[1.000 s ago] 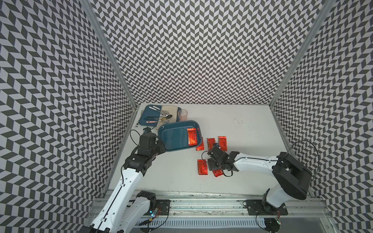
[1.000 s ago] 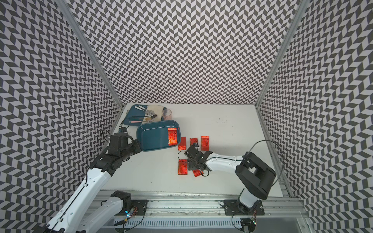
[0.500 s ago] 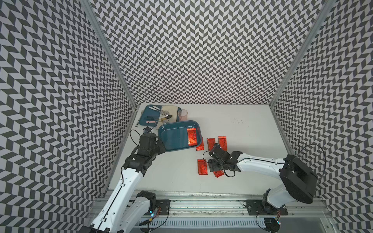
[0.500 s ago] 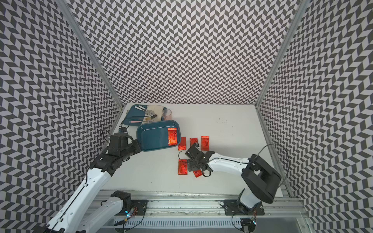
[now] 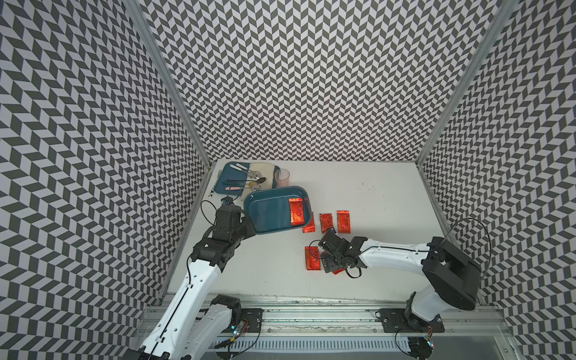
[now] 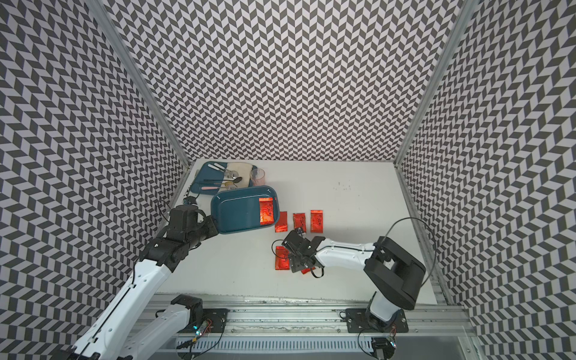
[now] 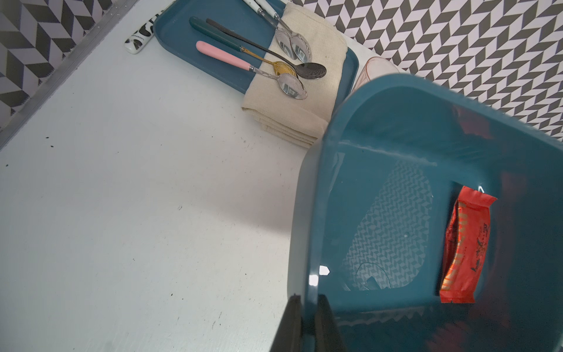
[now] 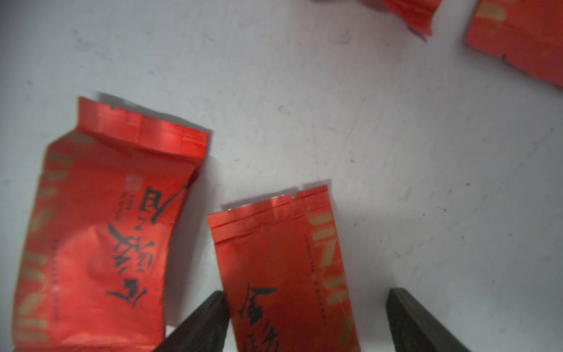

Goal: Take the tea bags out of the storage box
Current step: Place the tea bag at the center of the board.

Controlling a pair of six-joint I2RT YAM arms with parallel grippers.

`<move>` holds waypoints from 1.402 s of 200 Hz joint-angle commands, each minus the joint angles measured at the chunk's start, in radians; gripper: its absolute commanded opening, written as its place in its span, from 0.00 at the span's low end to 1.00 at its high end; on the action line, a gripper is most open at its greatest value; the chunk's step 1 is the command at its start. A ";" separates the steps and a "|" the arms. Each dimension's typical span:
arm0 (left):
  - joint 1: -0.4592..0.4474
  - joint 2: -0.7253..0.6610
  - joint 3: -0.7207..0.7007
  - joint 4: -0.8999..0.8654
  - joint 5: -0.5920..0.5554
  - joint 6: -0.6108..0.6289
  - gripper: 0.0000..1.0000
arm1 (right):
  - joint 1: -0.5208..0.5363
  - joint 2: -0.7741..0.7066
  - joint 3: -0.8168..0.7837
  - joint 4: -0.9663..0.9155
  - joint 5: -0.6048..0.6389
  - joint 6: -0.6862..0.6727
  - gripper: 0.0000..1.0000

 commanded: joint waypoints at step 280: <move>-0.015 -0.017 0.000 0.041 0.015 -0.003 0.00 | -0.092 0.032 0.059 0.032 -0.104 0.099 0.65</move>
